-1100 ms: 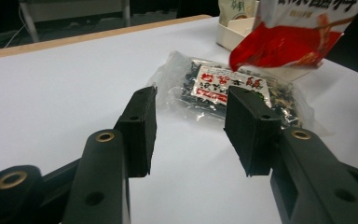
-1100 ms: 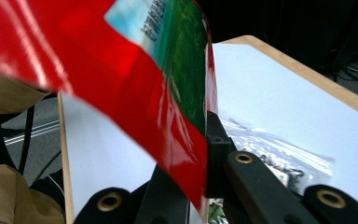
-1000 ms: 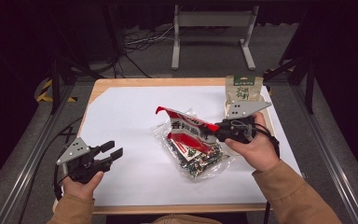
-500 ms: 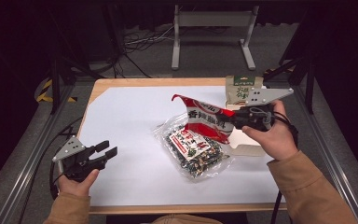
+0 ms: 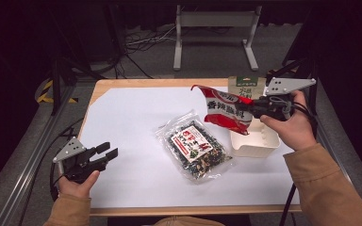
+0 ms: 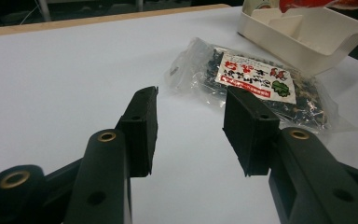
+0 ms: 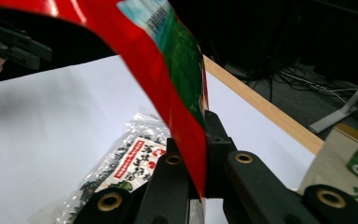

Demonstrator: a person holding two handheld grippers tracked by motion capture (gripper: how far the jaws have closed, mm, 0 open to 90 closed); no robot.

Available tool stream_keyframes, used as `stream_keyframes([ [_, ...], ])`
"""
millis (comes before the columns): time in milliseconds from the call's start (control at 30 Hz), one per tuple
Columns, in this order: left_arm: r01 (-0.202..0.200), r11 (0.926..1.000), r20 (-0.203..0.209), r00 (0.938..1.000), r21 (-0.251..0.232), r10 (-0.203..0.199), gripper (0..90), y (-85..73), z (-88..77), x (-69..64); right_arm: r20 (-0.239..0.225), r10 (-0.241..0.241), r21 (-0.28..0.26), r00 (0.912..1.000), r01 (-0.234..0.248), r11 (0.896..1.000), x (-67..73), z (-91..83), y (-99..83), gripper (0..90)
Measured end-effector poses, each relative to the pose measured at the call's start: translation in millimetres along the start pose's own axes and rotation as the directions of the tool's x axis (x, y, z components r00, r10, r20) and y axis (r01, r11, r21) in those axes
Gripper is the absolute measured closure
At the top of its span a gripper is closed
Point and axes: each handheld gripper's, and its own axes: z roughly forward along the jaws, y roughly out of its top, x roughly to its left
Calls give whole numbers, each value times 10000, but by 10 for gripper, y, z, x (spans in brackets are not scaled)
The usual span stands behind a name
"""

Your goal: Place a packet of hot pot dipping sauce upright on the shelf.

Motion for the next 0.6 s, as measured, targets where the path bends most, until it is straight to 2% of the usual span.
stream_keyframes([
  [300,61,10000,-106,9999,-35,-62,544,-8,-15,17,307,-153,31,9994,152,9999,-176,-73,-9,895],
  [600,86,10000,-170,9998,-11,-86,542,-20,-20,19,710,-56,168,9975,44,9998,-377,-126,-84,895],
])
